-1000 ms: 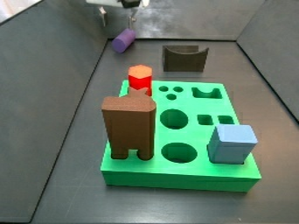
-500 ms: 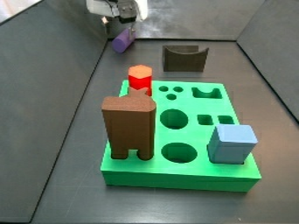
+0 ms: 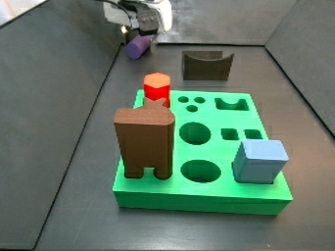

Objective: Pick up the round object. Move up. Place the round object on the fixture. Regrasp the round object. Move to above the board. Insert the round object.
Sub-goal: Pick up the round object.

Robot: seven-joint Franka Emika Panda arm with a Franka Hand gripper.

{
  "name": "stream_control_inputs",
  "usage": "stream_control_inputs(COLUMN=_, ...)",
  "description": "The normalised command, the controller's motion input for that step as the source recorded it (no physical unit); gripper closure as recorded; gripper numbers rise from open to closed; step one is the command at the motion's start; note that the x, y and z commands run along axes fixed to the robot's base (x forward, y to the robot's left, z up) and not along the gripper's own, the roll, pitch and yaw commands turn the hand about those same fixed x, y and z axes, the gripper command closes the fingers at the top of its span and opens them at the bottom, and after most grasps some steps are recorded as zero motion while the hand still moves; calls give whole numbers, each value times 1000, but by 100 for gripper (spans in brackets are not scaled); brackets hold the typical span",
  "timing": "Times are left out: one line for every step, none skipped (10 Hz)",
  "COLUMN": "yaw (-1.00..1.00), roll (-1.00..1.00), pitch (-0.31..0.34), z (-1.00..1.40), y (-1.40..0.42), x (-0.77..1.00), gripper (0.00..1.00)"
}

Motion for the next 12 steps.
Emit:
stream_control_inputs(yaw=0, roll=0, pitch=0, z=0, y=0, x=0, gripper=0)
stream_control_inputs(yaw=0, roll=0, pitch=0, z=0, y=0, x=0, gripper=100)
stream_control_inputs(yaw=0, roll=0, pitch=0, z=0, y=0, x=0, gripper=100)
stream_control_inputs(yaw=0, roll=0, pitch=0, z=0, y=0, x=0, gripper=100)
stream_control_inputs(yaw=0, roll=0, pitch=0, z=0, y=0, x=0, gripper=100)
stream_control_inputs(yaw=0, roll=0, pitch=0, z=0, y=0, x=0, gripper=100)
stream_control_inputs(yaw=0, roll=0, pitch=0, z=0, y=0, x=0, gripper=100)
stream_control_inputs(yaw=0, roll=0, pitch=0, z=0, y=0, x=0, gripper=100)
stream_control_inputs(yaw=0, roll=0, pitch=0, z=0, y=0, x=0, gripper=100)
stream_control_inputs(yaw=0, roll=0, pitch=0, z=0, y=0, x=0, gripper=100)
stream_control_inputs(yaw=0, roll=0, pitch=0, z=0, y=0, x=0, gripper=100)
stream_control_inputs(yaw=0, roll=0, pitch=0, z=0, y=0, x=0, gripper=100)
